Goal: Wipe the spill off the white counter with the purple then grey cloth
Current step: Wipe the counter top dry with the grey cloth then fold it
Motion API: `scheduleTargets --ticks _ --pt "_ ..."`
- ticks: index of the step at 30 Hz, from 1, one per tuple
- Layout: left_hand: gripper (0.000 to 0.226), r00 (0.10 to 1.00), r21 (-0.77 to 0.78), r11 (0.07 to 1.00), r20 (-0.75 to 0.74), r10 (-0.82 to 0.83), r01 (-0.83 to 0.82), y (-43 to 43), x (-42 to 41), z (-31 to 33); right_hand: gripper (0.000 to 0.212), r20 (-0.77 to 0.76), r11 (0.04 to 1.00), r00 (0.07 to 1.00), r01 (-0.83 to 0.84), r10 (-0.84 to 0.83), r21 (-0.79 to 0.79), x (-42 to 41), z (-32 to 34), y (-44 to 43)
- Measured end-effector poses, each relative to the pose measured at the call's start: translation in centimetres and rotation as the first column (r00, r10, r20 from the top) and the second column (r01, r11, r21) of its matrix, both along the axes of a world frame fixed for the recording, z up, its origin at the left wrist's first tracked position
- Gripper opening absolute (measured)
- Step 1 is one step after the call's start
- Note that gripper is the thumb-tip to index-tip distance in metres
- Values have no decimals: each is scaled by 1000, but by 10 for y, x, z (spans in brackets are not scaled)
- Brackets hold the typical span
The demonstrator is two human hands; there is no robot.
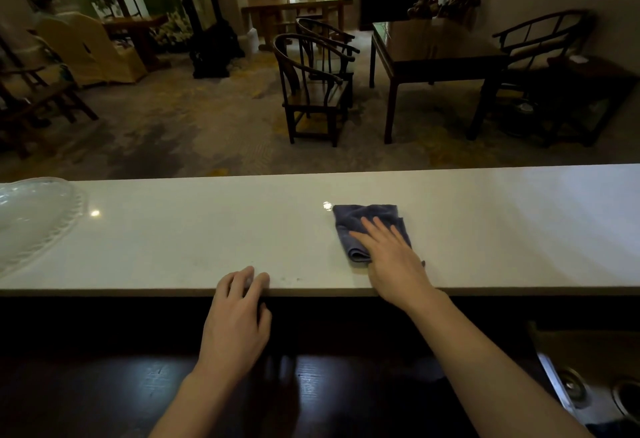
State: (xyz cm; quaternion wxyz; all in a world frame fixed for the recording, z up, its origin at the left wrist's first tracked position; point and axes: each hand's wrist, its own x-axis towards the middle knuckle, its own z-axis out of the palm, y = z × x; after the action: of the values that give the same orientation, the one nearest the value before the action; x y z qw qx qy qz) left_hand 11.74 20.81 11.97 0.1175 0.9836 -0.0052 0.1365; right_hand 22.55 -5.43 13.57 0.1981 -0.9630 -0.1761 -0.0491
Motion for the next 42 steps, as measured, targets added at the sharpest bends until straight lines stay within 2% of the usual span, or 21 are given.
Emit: scheduleTargets --ticks 3,6,11,19,26,33,42 --pt "42 1000 19 1000 7 5 -5 0 1 1 70 -17 996 996 89 -88 22 1 1 -25" --pt "38 1000 47 999 28 3 -4 1 1 0 69 -37 980 979 199 -199 -25 6 3 -53" --pt "35 999 70 997 30 33 -35 -2 2 0 62 -65 892 890 446 -451 -79 22 8 -95" --pt "44 1000 117 993 -1 0 1 1 0 1 57 -68 864 864 490 -499 -116 64 7 -58" --pt "51 999 80 996 -30 -32 34 3 0 3 54 -115 925 921 359 -373 -123 85 10 6" --pt "54 998 76 997 -53 -28 32 3 -1 6 52 -143 994 985 86 -94 -62 85 9 82" --pt "54 997 72 997 -68 -21 26 2 -1 10 57 -170 959 947 -280 271 -30 48 6 140"
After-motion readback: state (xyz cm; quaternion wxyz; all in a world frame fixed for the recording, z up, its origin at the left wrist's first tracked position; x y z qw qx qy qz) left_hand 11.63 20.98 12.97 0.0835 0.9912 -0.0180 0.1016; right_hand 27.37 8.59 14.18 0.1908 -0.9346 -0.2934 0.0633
